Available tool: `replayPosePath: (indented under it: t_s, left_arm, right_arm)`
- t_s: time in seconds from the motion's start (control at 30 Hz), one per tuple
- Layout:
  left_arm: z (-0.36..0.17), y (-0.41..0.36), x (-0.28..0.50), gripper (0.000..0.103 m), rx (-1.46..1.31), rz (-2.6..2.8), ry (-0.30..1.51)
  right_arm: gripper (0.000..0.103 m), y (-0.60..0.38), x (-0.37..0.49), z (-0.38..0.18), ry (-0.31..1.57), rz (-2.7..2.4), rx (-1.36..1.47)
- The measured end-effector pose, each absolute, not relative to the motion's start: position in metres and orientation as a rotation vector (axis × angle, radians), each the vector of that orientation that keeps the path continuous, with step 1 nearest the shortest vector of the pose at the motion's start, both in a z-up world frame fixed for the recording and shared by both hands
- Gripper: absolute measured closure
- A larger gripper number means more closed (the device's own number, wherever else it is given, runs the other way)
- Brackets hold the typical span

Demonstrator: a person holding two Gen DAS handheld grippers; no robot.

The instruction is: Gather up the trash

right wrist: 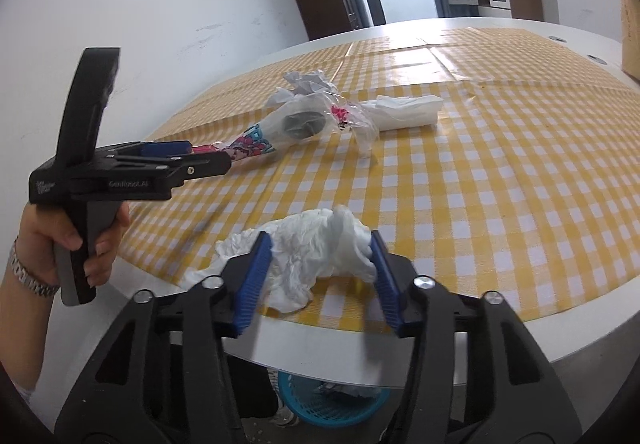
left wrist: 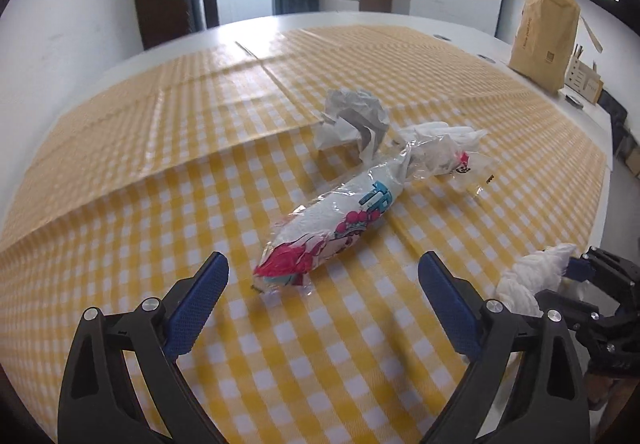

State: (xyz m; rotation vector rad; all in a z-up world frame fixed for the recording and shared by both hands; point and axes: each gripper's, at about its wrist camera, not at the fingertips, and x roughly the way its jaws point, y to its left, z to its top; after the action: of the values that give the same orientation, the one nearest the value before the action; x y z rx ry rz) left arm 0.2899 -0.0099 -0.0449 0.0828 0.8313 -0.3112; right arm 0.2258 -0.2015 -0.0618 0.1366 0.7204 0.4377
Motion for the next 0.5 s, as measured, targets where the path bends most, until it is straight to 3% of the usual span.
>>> replayPosePath:
  t_s: [0.13, 0.27, 0.33, 0.4, 0.5]
  left_arm:
    - [-0.053, -0.013, 0.305, 0.021, 0.135, -0.318, 0.855]
    - [-0.057, -0.01, 0.305, 0.056, 0.119, -0.308, 0.86]
    - [-0.056, -0.008, 0.298, 0.06, 0.097, -0.324, 0.847]
    - [-0.055, -0.008, 0.289, 0.07, 0.092, -0.315, 0.848]
    - [-0.05, -0.005, 0.27, 0.071, 0.038, -0.298, 0.828]
  right_arm:
    - [0.085, -0.205, 0.228, -0.063, 0.721, 0.445, 0.138]
    - [0.091, -0.207, 0.222, -0.056, 0.684, 0.454, 0.136]
    - [0.092, -0.208, 0.22, -0.053, 0.676, 0.454, 0.134]
    - [0.092, -0.208, 0.221, -0.052, 0.672, 0.449, 0.136]
    - [0.092, -0.209, 0.217, -0.049, 0.665, 0.451, 0.134]
